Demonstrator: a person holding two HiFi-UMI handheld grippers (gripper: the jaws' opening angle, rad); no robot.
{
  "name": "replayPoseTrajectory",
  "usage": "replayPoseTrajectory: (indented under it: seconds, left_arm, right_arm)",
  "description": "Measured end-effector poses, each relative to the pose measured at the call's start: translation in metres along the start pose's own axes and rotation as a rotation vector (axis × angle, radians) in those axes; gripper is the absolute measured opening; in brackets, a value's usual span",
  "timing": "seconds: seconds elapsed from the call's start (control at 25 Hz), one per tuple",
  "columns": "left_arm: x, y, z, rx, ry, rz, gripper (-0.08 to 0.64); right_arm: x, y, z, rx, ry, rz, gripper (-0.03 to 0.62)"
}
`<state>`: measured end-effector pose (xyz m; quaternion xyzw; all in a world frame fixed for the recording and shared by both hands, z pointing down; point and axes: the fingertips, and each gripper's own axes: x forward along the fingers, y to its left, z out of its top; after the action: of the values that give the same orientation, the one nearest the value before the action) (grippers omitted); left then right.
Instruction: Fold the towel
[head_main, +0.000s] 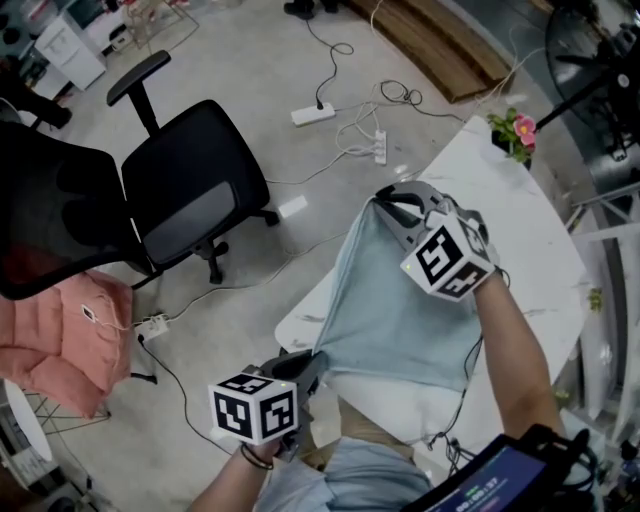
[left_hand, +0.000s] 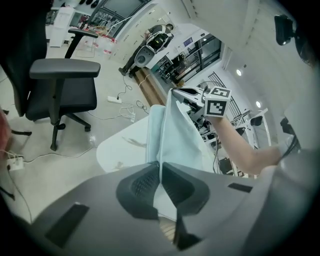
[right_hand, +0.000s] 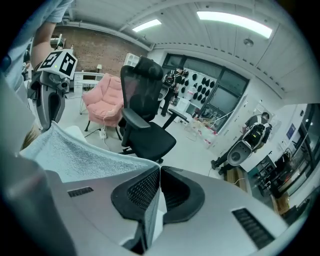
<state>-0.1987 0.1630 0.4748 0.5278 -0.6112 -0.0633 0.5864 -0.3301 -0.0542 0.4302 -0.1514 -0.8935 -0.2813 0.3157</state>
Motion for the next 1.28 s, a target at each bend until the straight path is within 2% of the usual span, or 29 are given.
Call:
replayPoseTrajectory:
  seconds: [0.24,0.48,0.56,0.72,0.76,0.84,0.88,0.96,1.04,1.16,1.28]
  left_arm:
    - [0.011,0.023,-0.006,-0.014,0.048,0.033,0.017]
    - [0.018,0.03,-0.007,-0.002,0.071,0.056,0.017]
    - [0.019,0.032,-0.007,0.003,0.069,0.062,0.017]
    - [0.017,0.031,-0.008,0.009,0.063,0.053,0.019]
    - [0.015,0.027,-0.009,0.017,0.067,0.043,0.035]
    - [0.006,0.018,-0.011,0.043,0.069,0.026,0.136]
    - [0.0,0.016,-0.011,0.052,0.062,0.022,0.152]
    - [-0.015,0.017,-0.012,0.044,0.035,0.029,0.165]
    - [-0.031,0.02,-0.009,0.02,-0.012,0.043,0.159]
    - [-0.044,0.008,0.002,-0.003,-0.078,0.021,0.071]
    - [-0.032,-0.027,0.011,0.023,-0.084,-0.053,0.043]
  right_arm:
    - [0.045,0.019,-0.027,-0.032,0.084,0.08,0.025]
    - [0.063,0.029,-0.047,-0.033,0.125,0.104,0.025]
    - [0.066,0.028,-0.049,-0.008,0.122,0.105,0.025]
    - [0.077,0.028,-0.053,0.118,0.124,0.138,0.032]
    - [0.077,0.028,-0.05,0.145,0.111,0.156,0.056]
    - [0.066,0.024,-0.03,0.25,0.028,0.192,0.191]
    - [0.055,0.018,-0.016,0.308,-0.034,0.196,0.209]
    - [0.031,0.0,0.008,0.366,-0.138,0.162,0.209]
    - [0.007,-0.016,0.019,0.354,-0.181,0.103,0.207]
    - [-0.027,-0.038,0.009,0.327,-0.178,0.015,0.196]
    - [-0.067,-0.058,-0.025,0.34,-0.139,-0.071,0.192]
